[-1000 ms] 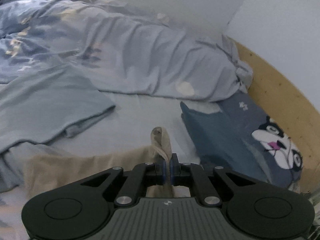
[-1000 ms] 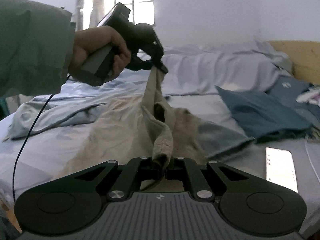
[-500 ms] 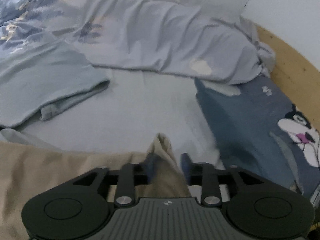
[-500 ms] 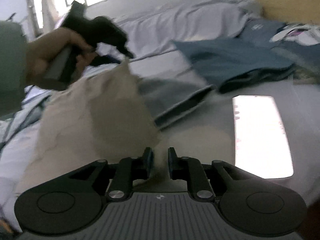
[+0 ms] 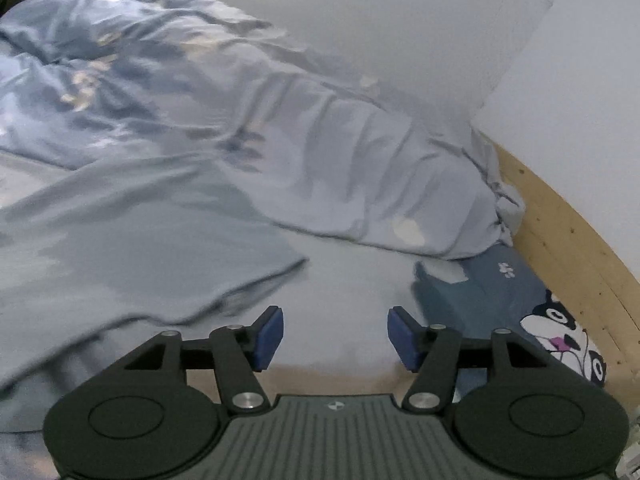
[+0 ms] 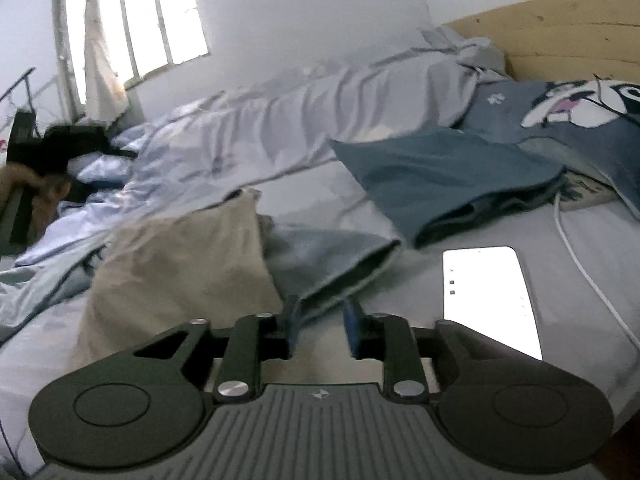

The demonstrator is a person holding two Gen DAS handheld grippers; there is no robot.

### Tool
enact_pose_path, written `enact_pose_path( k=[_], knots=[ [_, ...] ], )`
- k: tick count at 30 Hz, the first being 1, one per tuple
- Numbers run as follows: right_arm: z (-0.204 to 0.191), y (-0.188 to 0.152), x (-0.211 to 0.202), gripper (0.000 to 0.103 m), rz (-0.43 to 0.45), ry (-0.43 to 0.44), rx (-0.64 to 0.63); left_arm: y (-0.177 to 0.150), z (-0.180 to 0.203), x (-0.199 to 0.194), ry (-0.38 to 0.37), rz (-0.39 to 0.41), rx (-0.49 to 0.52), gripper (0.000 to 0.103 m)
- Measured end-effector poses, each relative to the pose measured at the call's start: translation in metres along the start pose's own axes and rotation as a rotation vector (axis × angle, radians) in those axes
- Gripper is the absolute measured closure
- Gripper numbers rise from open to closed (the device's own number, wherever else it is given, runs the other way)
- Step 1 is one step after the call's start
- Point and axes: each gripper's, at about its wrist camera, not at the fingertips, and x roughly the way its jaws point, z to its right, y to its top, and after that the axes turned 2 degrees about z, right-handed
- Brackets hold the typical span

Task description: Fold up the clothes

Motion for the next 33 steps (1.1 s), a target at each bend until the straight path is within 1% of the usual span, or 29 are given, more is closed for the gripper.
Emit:
enact_pose_path(
  k=[1, 3, 4, 8, 14, 17, 19, 20, 21, 22, 24, 25, 26, 27, 28, 30, 33],
  knots=[
    [-0.003, 0.0, 0.003, 0.071, 0.005, 0.007, -0.001, -0.003, -0.011, -0.002, 0.006, -0.013, -0.008, 0.046],
    [-0.009, 0.0, 0.004, 0.071, 0.01, 0.014, -0.011, -0.01, -0.03, -0.003, 0.023, -0.044, -0.022, 0.046],
    [-0.011, 0.0, 0.005, 0.071, 0.01, 0.016, -0.017, -0.015, -0.038, -0.001, 0.021, -0.06, -0.025, 0.046],
    [-0.021, 0.0, 0.011, 0.071, 0.014, 0.016, -0.025, -0.028, -0.056, 0.007, -0.003, -0.074, -0.013, 0.046],
    [-0.033, 0.001, 0.017, 0.071, 0.021, 0.044, -0.054, -0.039, -0.069, 0.024, -0.034, -0.082, 0.02, 0.046],
    [-0.034, 0.006, 0.023, 0.07, 0.01, 0.069, -0.043, -0.042, -0.07, 0.033, -0.048, -0.078, 0.035, 0.046],
    [-0.036, 0.016, 0.029, 0.069, 0.015, 0.097, -0.05, -0.044, -0.069, 0.036, -0.051, -0.069, 0.043, 0.052],
    [-0.037, 0.021, 0.033, 0.063, 0.019, 0.11, -0.057, -0.045, -0.069, 0.037, -0.042, -0.065, 0.044, 0.057],
    [-0.038, 0.029, 0.039, 0.06, 0.028, 0.124, -0.077, -0.046, -0.068, 0.038, -0.033, -0.06, 0.044, 0.069],
    [-0.039, 0.037, 0.045, 0.058, 0.036, 0.137, -0.098, -0.047, -0.068, 0.038, -0.031, -0.058, 0.043, 0.079],
    [-0.04, 0.059, 0.064, 0.055, 0.043, 0.16, -0.134, -0.049, -0.064, 0.038, -0.046, -0.054, 0.053, 0.088],
    [-0.04, 0.07, 0.075, 0.052, 0.041, 0.173, -0.14, -0.05, -0.063, 0.038, -0.045, -0.051, 0.059, 0.09],
    [-0.041, 0.082, 0.09, 0.047, 0.029, 0.195, -0.137, -0.05, -0.061, 0.038, -0.044, -0.048, 0.066, 0.091],
    [-0.042, 0.094, 0.104, 0.046, 0.017, 0.217, -0.134, -0.05, -0.06, 0.038, -0.043, -0.047, 0.064, 0.092],
    [-0.042, 0.106, 0.119, 0.042, 0.003, 0.239, -0.13, -0.05, -0.061, 0.038, -0.044, -0.047, 0.052, 0.092],
    [-0.041, 0.124, 0.159, 0.04, -0.085, 0.282, -0.095, -0.05, -0.063, 0.036, -0.053, -0.044, 0.031, 0.092],
    [-0.033, 0.139, 0.216, 0.04, -0.23, 0.326, -0.033, -0.051, -0.067, 0.033, -0.066, -0.036, 0.027, 0.092]
  ],
)
